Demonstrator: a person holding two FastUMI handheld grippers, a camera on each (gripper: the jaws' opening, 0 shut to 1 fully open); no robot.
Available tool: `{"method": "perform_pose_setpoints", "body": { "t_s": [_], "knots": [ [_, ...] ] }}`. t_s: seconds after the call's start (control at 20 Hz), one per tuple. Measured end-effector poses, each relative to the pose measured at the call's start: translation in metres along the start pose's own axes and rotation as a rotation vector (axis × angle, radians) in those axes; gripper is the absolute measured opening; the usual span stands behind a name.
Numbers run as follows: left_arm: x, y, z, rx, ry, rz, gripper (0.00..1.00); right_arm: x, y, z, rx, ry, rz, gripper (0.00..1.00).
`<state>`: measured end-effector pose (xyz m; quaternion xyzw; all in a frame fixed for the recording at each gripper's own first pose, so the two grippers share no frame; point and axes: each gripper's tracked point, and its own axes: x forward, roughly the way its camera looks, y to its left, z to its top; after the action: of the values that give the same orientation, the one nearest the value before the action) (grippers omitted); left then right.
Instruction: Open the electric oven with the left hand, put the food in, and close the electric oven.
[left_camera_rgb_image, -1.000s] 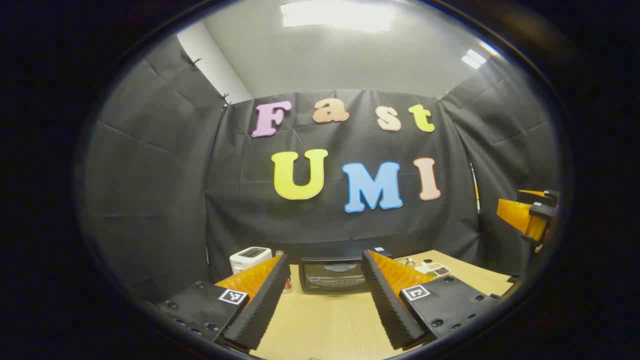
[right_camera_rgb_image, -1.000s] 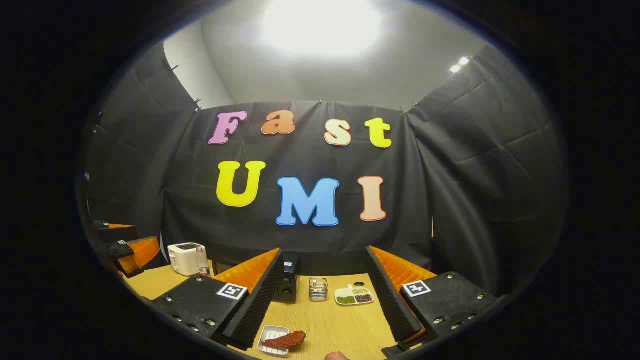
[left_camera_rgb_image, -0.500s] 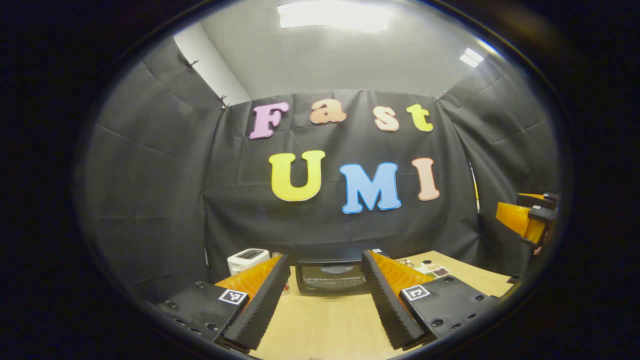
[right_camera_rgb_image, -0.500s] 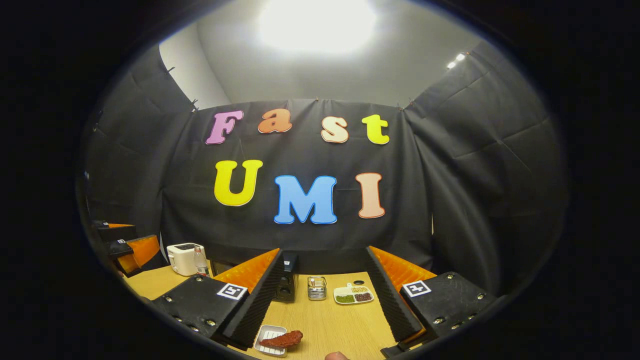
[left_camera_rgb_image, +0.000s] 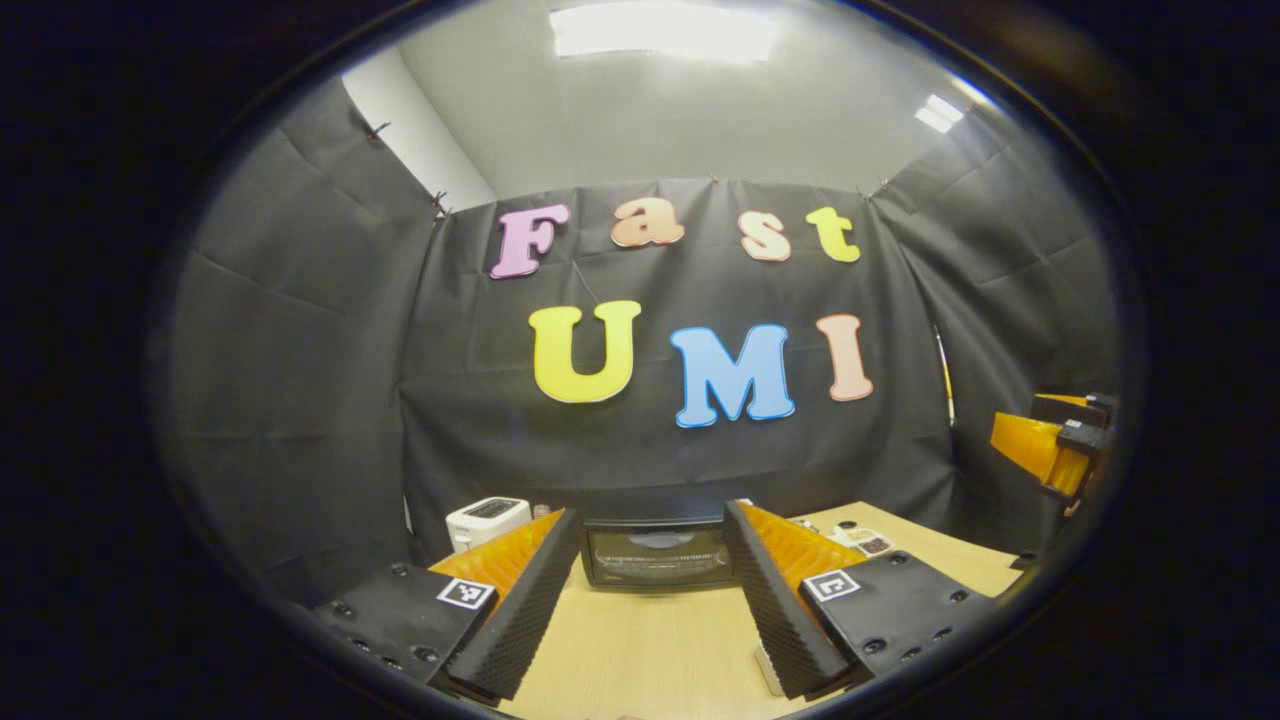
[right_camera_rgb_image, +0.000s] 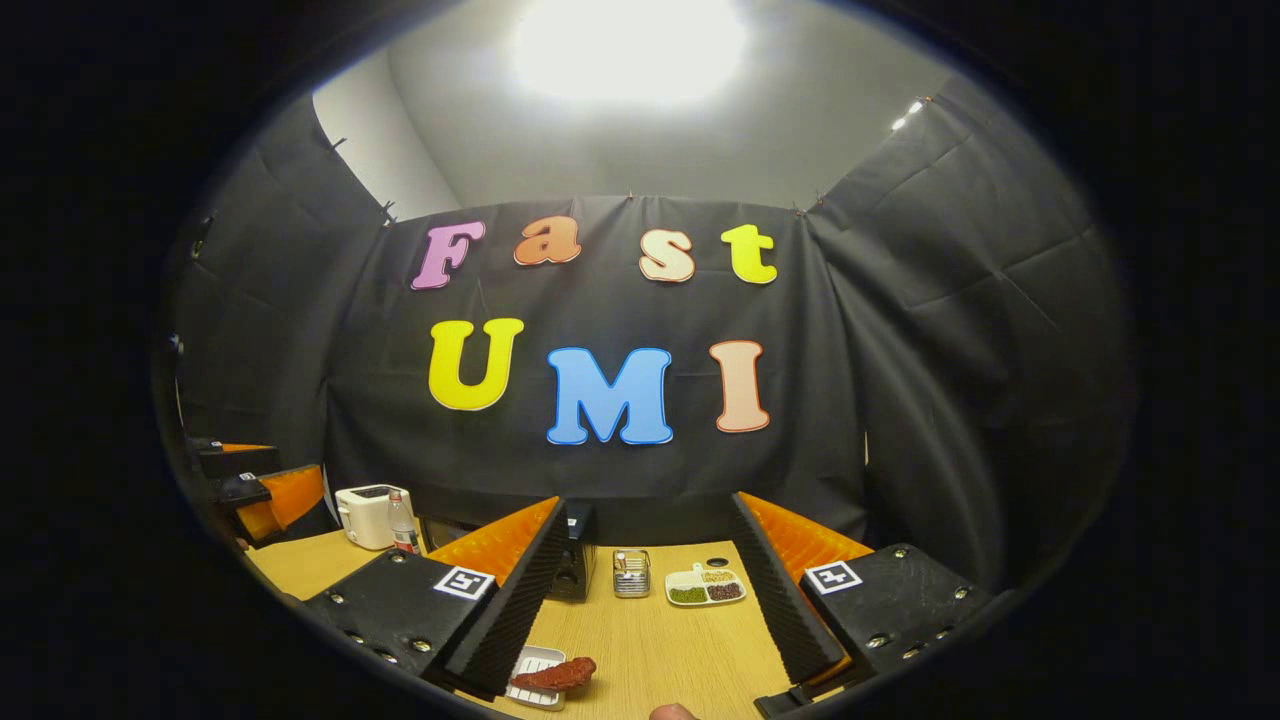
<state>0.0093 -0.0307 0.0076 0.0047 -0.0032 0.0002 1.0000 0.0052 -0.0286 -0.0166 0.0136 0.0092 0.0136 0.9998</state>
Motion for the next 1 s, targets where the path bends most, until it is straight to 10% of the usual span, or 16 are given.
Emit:
{"method": "perform_pose_setpoints", "body": {
  "t_s": [0.5,1.0],
  "knots": [
    [0.080,0.001,-0.007,-0.001,-0.012,0.029,0.90,0.012,-0.011,-0.013,-0.015,0.005,0.041,0.98],
    [0.214,-0.008,-0.055,-0.020,0.014,-0.067,1.00,0.056,-0.022,-0.015,-0.033,0.003,-0.121,0.97]
  ]
}}
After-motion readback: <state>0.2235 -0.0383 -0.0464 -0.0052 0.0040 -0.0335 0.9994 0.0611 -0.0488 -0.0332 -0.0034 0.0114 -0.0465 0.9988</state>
